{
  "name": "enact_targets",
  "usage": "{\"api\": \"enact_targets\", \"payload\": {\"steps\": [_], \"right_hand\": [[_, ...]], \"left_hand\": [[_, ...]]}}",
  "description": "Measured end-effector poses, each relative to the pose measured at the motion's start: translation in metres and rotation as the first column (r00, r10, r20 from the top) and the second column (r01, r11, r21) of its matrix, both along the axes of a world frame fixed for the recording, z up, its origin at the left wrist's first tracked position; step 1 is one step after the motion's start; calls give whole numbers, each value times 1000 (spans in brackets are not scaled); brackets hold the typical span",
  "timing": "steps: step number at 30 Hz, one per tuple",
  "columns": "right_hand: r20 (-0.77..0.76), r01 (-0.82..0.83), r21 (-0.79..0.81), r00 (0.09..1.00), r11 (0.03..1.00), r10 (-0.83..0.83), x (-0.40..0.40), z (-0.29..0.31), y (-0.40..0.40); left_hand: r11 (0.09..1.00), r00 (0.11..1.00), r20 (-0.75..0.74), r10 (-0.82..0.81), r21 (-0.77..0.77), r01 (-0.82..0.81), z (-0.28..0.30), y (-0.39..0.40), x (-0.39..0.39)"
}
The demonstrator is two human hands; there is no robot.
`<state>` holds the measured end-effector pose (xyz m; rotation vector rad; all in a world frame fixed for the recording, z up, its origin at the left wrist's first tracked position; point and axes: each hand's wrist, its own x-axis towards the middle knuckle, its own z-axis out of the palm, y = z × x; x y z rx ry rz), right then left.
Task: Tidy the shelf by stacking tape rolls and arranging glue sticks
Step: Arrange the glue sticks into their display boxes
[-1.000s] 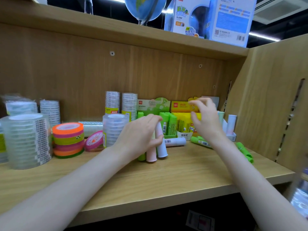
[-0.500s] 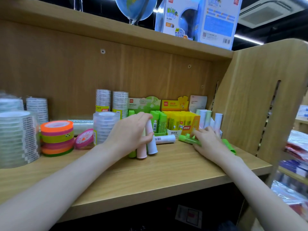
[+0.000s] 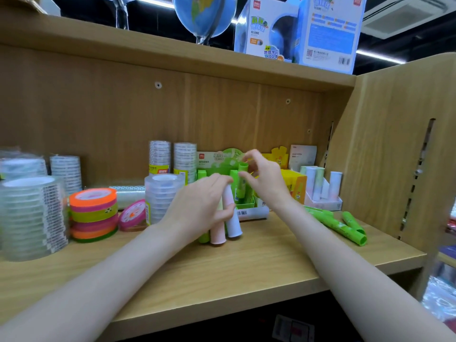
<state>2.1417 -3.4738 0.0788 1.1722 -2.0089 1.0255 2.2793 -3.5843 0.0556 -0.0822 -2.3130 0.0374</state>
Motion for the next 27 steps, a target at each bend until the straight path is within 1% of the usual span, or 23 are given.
{"api": "enact_targets", "payload": {"steps": [2, 3, 5, 7, 10, 12, 14, 16, 17, 18, 20, 22, 23, 25, 27], "right_hand": [[-73, 71, 137, 995, 988, -61, -5, -7, -5], [-134, 105, 166, 988, 981, -83, -8, -9, -6], [-215, 155, 154, 969, 976, -120, -13, -13, -6], [-208, 200, 165, 964, 966, -164, -16, -14, -4], [-198, 247, 232, 959, 941, -203, -17, -12, 0], [-217, 244, 274, 958, 930, -187, -16, -15, 2], [-273, 211, 285, 953, 935, -132, -11, -21, 3], [-342, 145, 249, 938, 957, -53, -9, -27, 1], [-342, 116, 223, 939, 968, -33, -8, -27, 0], [-304, 81, 180, 952, 980, -23, -7, -25, -1], [-195, -10, -2, 981, 1000, 9, -7, -18, 1], [-91, -87, -227, 994, 970, 68, -6, -11, 7], [-38, -102, -290, 995, 952, 95, -7, -9, 10], [41, -130, -318, 988, 939, 150, -9, -8, 17], [83, -152, -283, 980, 947, 182, -9, -10, 18]], "left_hand": [[1000, 1000, 1, -4, -6, 4, 0, -1, -1], [1000, 1000, 0, -3, -9, 3, 0, -1, -1], [1000, 1000, 2, 2, -10, -2, 1, -1, -2], [1000, 1000, 12, 5, -5, -5, 1, -1, -2], [1000, 1000, -1, -4, -11, 4, 0, -1, -1], [1000, 1000, -6, -2, -13, 2, -1, -1, -1], [1000, 1000, -14, 8, -24, -8, -1, -2, -3], [1000, 1000, -10, 7, -25, -8, -1, -2, -3], [1000, 1000, -8, 5, -21, -6, -1, -2, -3], [1000, 1000, -8, 5, -19, -5, -1, -2, -3], [1000, 1000, -20, 2, -22, -3, -1, -1, -3], [1000, 1000, -31, 4, -29, -5, -1, -2, -2], [1000, 1000, -31, 3, -29, -4, -1, -2, -2], [1000, 1000, -31, -2, -24, 2, -1, -1, -2], [1000, 999, -41, -1, -26, 0, -1, -1, -2]]}}
